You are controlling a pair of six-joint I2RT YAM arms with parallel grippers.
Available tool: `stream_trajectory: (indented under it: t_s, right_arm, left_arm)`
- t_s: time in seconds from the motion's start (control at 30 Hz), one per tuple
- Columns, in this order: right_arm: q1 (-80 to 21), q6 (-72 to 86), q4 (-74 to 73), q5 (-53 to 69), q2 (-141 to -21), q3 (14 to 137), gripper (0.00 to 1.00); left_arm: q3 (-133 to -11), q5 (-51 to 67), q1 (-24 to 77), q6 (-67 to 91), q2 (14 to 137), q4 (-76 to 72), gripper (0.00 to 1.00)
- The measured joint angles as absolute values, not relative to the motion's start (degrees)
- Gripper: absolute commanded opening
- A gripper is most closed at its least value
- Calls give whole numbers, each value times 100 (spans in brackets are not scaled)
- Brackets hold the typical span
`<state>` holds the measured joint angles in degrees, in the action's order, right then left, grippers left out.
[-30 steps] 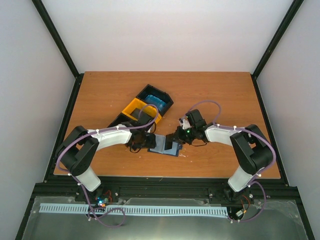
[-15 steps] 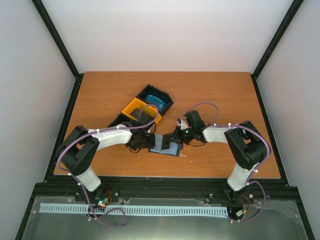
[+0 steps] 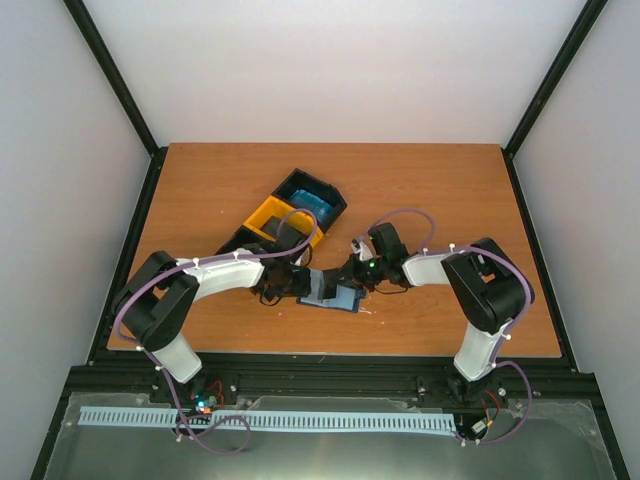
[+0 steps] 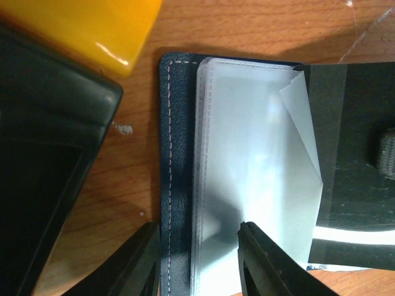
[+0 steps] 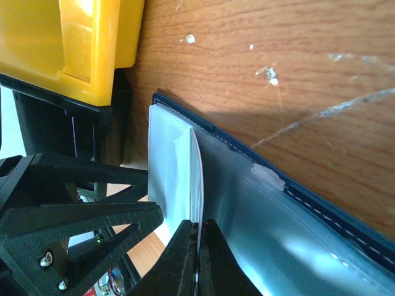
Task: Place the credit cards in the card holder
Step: Insert the credit card into the card holder.
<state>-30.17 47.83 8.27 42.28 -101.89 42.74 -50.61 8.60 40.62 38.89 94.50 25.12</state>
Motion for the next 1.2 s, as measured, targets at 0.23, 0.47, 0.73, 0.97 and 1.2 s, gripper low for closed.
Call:
stream_trajectory:
  t_s: [0.23,0.47,0.73,0.97,1.2]
  right_arm:
    - [-3164,4917,1063,4294,-10339,4270,3]
    - [-3247,5006,1225,4386,-10457,4272,3]
    - [-3345,5238,1485,4313,-10530,4285,3]
    - [-3406,5485,1796,4215,-10634,4283,3]
    - [-3424,5581,1914,4130,-10645,4259,3]
  left_arm:
    - [-5046,891,4062,3892,9448,2471,39]
    - [-4954,969,4064,3894,9402,2294,41]
    - [-4860,996,4066,3896,9347,2167,41]
    - [-4799,1033,4066,3896,9310,2086,41]
    - [-4772,1031,4066,3898,9290,2056,42]
